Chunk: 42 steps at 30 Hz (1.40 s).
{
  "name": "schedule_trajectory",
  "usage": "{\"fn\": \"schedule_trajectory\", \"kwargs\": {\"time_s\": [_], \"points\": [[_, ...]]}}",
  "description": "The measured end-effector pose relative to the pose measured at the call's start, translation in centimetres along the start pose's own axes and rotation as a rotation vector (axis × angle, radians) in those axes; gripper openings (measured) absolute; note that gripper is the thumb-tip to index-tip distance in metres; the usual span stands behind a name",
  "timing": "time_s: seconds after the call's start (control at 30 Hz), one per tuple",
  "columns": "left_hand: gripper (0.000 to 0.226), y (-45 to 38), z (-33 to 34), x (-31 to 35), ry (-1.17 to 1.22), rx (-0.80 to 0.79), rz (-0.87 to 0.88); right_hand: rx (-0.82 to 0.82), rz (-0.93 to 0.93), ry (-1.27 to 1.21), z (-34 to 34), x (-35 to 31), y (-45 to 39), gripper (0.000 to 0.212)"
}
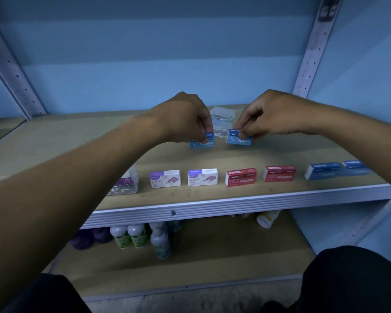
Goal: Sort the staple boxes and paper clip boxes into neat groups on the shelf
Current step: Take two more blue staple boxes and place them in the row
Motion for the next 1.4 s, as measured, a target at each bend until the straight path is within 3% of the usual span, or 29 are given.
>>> {"fn": "schedule_trajectory", "kwargs": {"time_s": [0.67,1.4], "points": [[0.023,-10.5,4.4,12.5,0.103,0.019,0.202,0.026,0.158,-0.051,-7.4,13.0,6.2,0.018],[0.023,-12.5,7.5,15.7,0.139,-0.040,0.208,-0.012,0.245,-0.036,-7.2,17.3,6.6,0.018]]}}
Point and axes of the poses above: each hand's wrist, its own y-axis away from the middle knuckle, its own z-axis out of the palm, x = y × z, the point moved 9 cm from there along -y, towards the middle knuckle, and after that the axes turned 15 degrees about z, right-handed, at the moved point
